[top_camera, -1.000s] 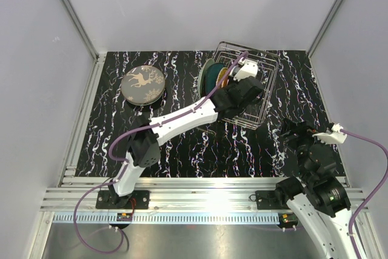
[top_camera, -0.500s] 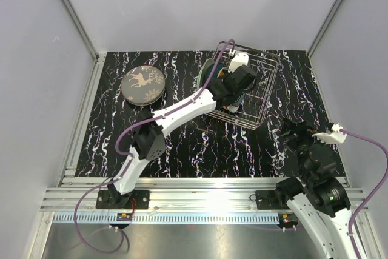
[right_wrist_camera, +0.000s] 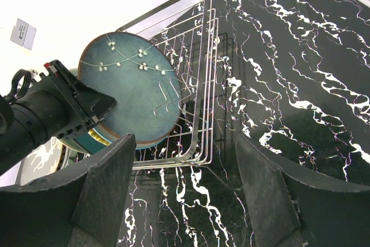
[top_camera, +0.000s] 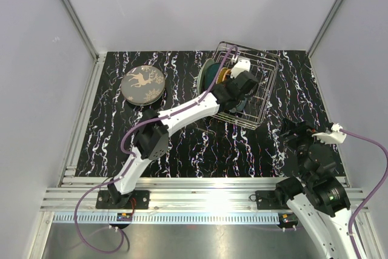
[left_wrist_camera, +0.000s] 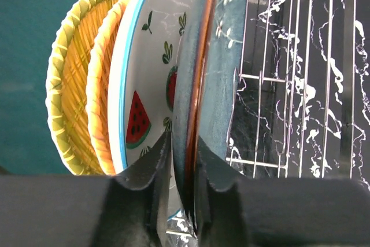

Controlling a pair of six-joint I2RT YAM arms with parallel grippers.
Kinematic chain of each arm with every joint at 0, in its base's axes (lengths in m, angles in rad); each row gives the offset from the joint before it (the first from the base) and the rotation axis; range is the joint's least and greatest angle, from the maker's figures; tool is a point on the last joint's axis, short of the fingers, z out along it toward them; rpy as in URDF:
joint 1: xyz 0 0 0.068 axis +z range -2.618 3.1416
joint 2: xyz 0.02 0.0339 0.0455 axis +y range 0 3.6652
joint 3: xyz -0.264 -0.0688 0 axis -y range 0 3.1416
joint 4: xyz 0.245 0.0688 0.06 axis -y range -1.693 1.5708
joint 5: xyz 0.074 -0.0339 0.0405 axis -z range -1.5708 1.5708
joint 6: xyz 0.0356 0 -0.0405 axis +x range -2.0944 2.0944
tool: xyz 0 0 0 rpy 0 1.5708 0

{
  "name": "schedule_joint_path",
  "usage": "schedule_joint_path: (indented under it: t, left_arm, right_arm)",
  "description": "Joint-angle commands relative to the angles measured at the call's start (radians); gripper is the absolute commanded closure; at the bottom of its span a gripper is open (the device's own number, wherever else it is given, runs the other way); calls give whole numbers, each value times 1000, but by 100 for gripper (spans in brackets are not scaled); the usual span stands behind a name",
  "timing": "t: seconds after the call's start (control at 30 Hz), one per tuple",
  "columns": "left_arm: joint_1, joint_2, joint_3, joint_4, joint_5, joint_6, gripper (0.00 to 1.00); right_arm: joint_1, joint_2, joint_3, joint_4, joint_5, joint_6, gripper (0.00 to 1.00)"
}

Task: Load the plates into the dish rack
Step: Insert the plate into the dish rack

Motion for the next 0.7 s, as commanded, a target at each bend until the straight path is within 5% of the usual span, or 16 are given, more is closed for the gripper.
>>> schedule_joint_path:
  t: [0.0,0.67]
  left_arm:
    - [4,-73,-22,74,-21,14,76]
    - [-6,-186,-64,92,-32,74,54]
  right_arm:
    - [1,16,-2,30,5,2,22]
    - [3,18,-2,29,5,2,23]
